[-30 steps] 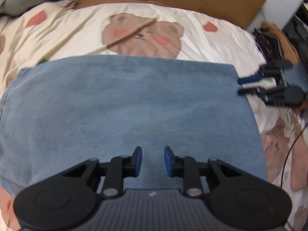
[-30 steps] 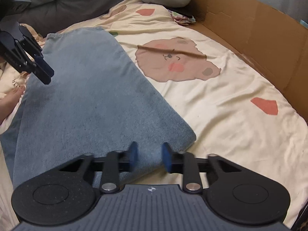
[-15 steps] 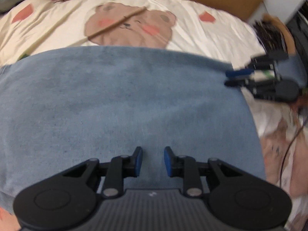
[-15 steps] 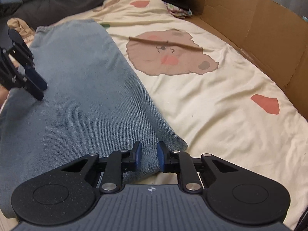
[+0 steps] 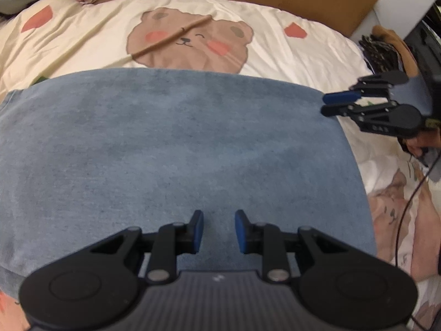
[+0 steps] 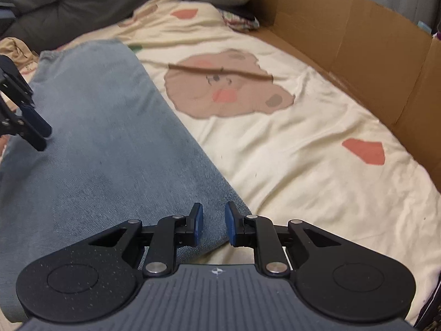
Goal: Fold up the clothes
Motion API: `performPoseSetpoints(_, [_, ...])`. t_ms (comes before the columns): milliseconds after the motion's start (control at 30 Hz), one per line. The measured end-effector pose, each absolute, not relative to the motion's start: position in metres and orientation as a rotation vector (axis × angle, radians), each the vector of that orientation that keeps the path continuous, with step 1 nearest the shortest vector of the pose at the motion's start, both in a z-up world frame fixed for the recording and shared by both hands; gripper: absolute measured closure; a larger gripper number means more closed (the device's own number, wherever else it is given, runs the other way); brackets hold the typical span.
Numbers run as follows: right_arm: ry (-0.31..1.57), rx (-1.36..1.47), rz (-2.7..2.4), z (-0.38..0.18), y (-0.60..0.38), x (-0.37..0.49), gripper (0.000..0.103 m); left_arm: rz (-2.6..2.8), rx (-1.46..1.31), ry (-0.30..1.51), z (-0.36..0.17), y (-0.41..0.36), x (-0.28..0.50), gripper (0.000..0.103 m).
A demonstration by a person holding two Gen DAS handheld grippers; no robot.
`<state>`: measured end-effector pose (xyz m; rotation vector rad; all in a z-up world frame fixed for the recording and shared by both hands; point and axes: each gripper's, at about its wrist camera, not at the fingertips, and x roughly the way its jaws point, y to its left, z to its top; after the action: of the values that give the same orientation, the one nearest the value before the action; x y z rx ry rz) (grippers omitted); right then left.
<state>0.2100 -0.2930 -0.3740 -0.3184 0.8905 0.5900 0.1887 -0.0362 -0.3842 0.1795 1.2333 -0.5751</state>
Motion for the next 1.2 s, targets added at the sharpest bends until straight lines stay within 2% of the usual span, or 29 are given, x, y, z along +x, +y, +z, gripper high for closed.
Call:
performPoseSetpoints(333, [0.883, -0.262, 0.623, -0.363, -0.3, 0.201, 0.078, -0.61, 0.198, 1.261, -0.389, -0.035, 0.182, 0.078])
performPoseSetpoints(800, [0.906, -0.416, 0.808, -0.365, -0.287, 0.145, 0.08, -0.675, 0.218, 1.283, -0.393, -0.032, 0.168, 0.078])
performPoseSetpoints(967, [0.93, -0.362, 0.803, -0.366, -0.291, 0.136, 0.079, -0.708, 0.281, 1.295, -0.394, -0.035, 0.166, 0.078])
performPoseSetpoints(1200, [0.902, -0.343, 0.853, -0.354, -0.286, 0.124, 0.079, -0.764, 0.236, 1.336, -0.39, -0.036, 0.167, 0.08])
